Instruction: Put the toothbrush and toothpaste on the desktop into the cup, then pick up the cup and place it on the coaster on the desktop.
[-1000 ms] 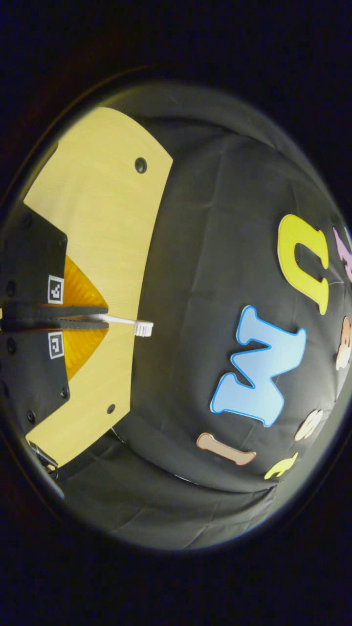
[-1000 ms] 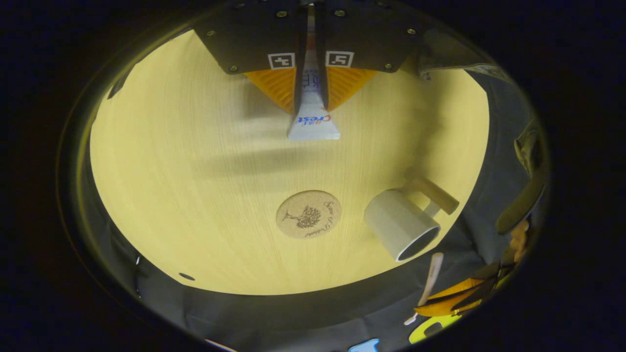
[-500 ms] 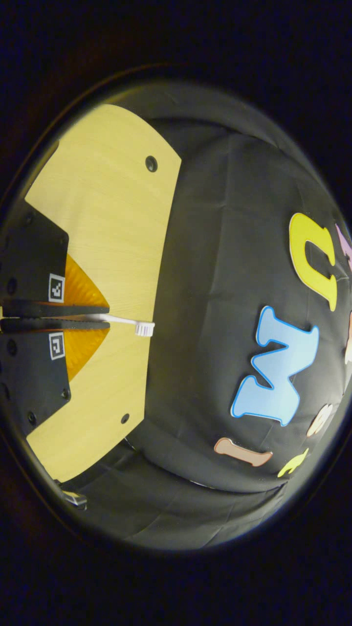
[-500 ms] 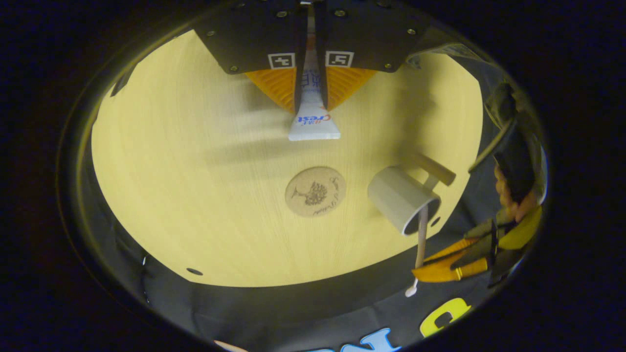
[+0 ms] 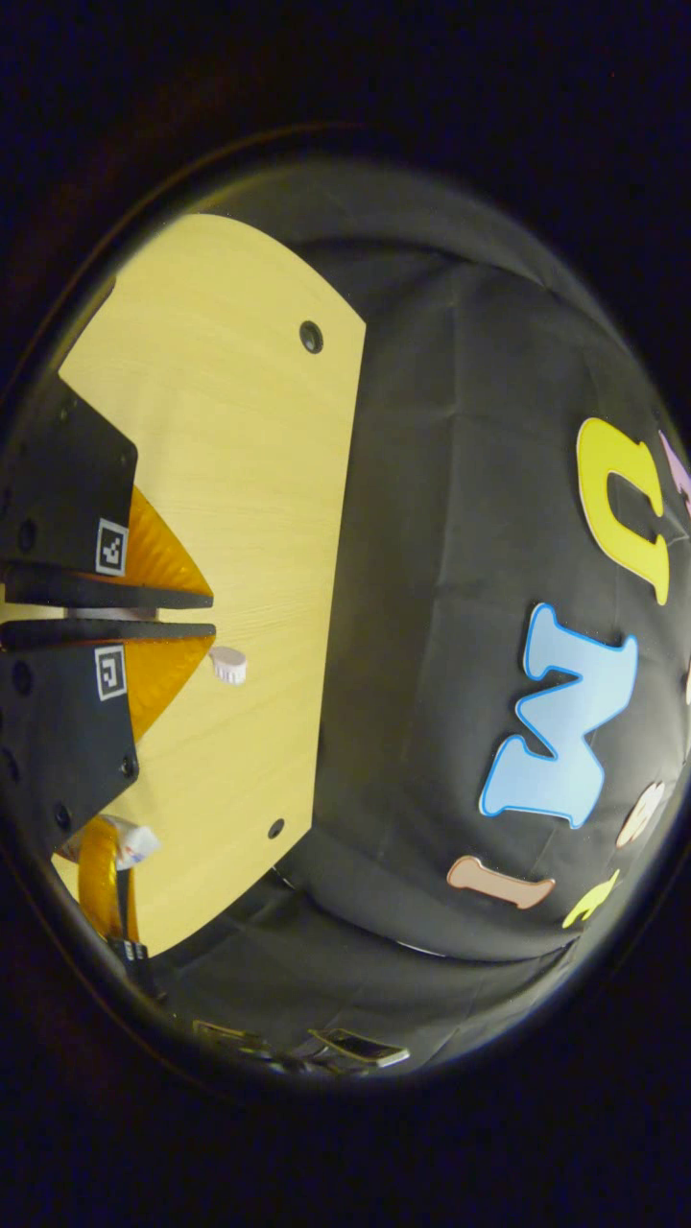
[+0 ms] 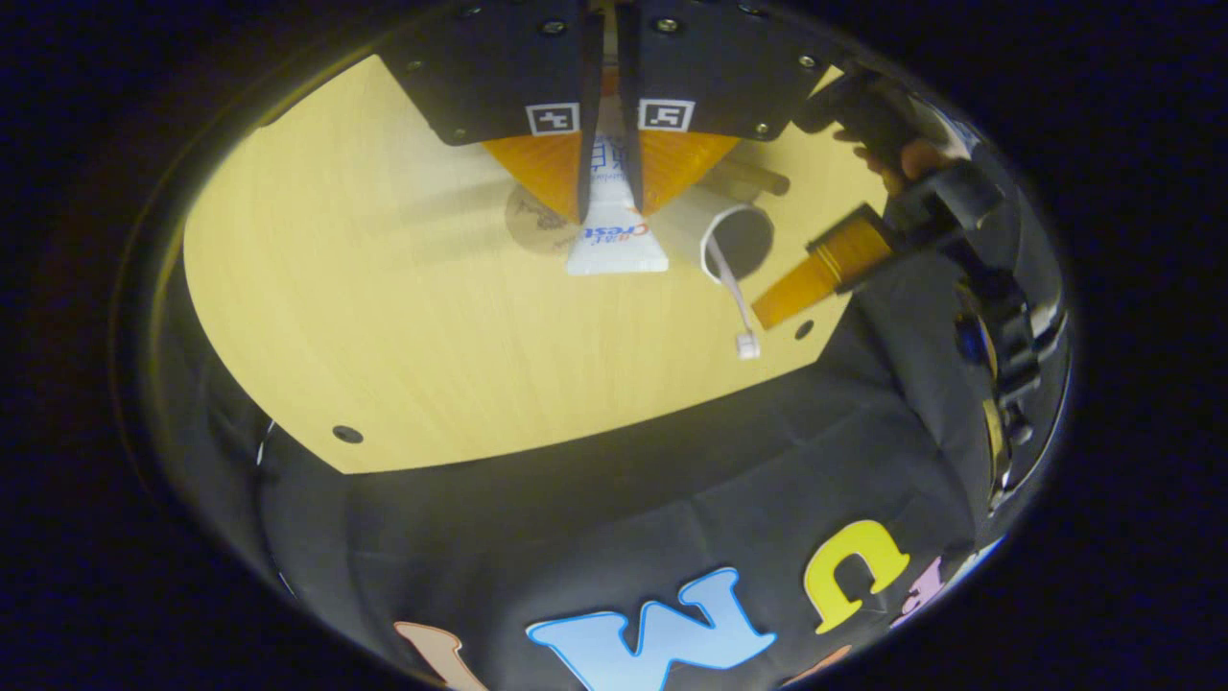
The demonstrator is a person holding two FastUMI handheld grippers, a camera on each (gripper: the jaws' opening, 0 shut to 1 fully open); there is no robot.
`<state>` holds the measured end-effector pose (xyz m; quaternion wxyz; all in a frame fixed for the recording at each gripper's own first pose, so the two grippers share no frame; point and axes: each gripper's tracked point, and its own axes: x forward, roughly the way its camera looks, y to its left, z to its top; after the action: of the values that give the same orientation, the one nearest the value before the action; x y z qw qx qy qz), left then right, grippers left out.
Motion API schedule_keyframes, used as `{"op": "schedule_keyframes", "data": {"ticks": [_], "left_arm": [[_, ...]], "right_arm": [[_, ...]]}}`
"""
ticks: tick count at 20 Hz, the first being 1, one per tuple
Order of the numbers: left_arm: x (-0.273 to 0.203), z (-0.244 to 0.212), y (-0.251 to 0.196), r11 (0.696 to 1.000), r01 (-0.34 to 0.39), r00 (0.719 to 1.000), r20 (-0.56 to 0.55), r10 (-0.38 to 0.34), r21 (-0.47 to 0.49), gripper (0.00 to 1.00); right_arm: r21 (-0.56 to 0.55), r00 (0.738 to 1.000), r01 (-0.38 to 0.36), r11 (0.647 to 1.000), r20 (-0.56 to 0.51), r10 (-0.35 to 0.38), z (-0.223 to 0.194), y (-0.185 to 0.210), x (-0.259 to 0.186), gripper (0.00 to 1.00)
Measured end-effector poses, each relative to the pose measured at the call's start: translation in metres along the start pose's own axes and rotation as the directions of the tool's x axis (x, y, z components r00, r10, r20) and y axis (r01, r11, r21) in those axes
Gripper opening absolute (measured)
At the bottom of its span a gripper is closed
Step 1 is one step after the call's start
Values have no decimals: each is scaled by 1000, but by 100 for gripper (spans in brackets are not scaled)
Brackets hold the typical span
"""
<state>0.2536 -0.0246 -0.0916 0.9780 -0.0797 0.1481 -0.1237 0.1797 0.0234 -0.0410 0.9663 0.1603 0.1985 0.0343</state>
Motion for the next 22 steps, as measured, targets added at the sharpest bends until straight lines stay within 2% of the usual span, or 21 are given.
{"op": "schedule_keyframes", "data": {"ticks": [1, 7, 13, 16, 18, 22], "left_arm": [[-3, -2, 3, 1000, -2, 1000, -2, 2, -4, 12], [-27, -9, 23, 1000, -25, 1000, -14, 25, 7, 12], [-50, -19, 42, 999, -40, 999, -27, 40, 9, 10], [-63, -26, 47, 1000, -30, 999, -40, 30, 1, 12], [-68, -30, 48, 1000, -22, 998, -50, 23, 2, 10], [-78, -39, 42, 1000, 24, 997, -77, -23, 2, 17]], "right_arm": [[17, 1000, -13, 1000, 21, 12, 13, 7, 3, 8], [143, 991, -68, 987, 126, 50, 70, 36, 30, 8], [269, 985, -112, 956, 154, 72, 91, 56, 61, 8], [271, 980, -107, 957, 193, 55, 98, 63, 74, 8], [260, 977, -106, 960, 207, 51, 97, 67, 85, 8], [179, 955, -111, 978, 292, 55, 99, 83, 92, 8]]}}
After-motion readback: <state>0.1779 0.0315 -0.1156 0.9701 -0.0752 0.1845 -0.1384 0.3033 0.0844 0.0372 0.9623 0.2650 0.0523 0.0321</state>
